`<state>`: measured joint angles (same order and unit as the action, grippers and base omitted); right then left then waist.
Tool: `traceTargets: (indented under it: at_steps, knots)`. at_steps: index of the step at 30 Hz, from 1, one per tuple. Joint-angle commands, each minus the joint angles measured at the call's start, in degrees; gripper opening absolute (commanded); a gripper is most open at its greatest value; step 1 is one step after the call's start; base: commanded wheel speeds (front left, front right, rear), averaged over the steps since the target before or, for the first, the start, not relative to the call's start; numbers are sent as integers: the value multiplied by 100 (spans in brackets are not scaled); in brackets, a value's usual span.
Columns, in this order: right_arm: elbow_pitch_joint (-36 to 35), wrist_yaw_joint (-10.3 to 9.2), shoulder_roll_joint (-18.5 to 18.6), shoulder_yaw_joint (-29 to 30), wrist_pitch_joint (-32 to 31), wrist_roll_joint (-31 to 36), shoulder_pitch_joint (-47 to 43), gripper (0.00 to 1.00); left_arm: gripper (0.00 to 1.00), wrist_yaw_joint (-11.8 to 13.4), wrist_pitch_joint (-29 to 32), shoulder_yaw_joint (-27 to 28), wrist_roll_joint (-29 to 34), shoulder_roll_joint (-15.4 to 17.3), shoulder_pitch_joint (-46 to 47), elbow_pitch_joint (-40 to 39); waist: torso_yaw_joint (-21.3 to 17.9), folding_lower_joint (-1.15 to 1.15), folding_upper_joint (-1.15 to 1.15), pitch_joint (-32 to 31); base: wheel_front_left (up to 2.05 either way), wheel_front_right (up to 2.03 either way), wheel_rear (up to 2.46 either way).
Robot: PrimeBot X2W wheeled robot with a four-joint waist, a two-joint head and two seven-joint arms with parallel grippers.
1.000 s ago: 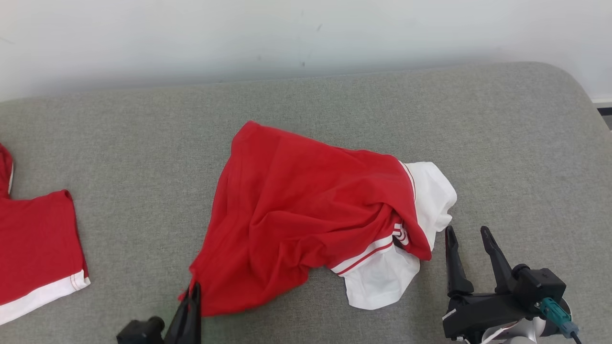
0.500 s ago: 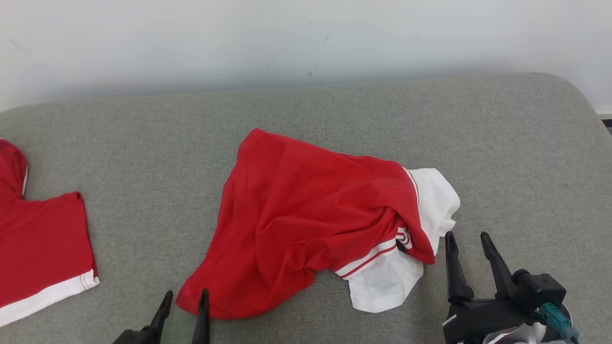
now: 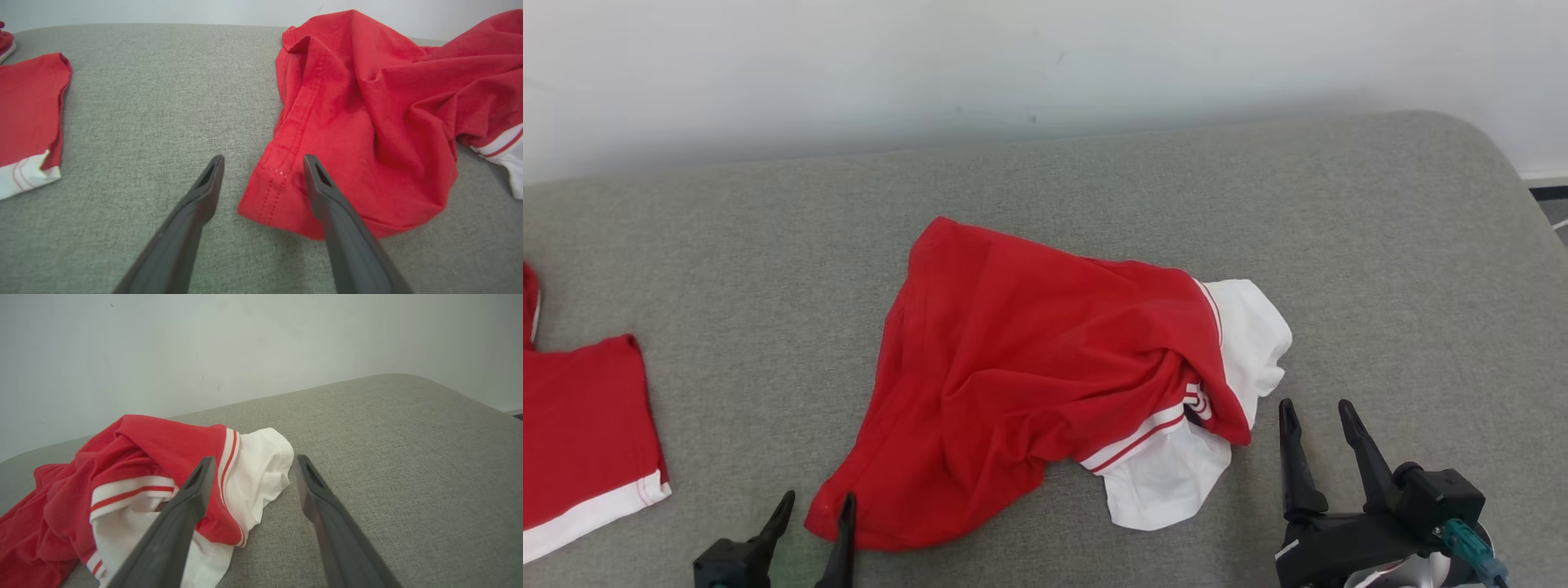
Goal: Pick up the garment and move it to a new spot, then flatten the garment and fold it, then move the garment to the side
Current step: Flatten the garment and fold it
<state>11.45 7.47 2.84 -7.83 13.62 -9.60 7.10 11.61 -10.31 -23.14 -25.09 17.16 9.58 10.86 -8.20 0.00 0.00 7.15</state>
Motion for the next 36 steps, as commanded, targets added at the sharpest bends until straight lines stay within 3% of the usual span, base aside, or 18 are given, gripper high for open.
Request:
traceTargets:
  at_steps: [1,2,3,4,11,27,36]
  knots:
    - [3,4,9,-5,25,-38,7,100,100,-26,-3,-1,-23,5,22,16,-63,0,0,38,0,0,0]
    - [6,4,10,13,35,-46,5,100,76,-45,10,12,-78,-21,28,16,-75,0,0,44,0,0,0]
    - [12,4,10,38,44,-52,1,100,23,-69,26,-2,-85,-8,36,12,-84,0,0,48,0,0,0]
    - [15,4,8,45,52,-51,1,100,0,-70,24,-12,-74,13,45,4,-90,0,0,53,0,0,0]
    - [49,4,6,94,71,-38,-56,100,0,-75,-16,-84,-62,2,-4,-8,14,0,0,-10,0,0,0]
    - [61,5,9,123,100,-64,-66,100,0,230,-338,92,-205,-144,-582,-922,647,0,0,-40,0,0,0]
    - [104,5,9,139,78,-21,11,100,0,-35,-474,227,-337,-361,-758,-220,633,0,0,11,0,0,0]
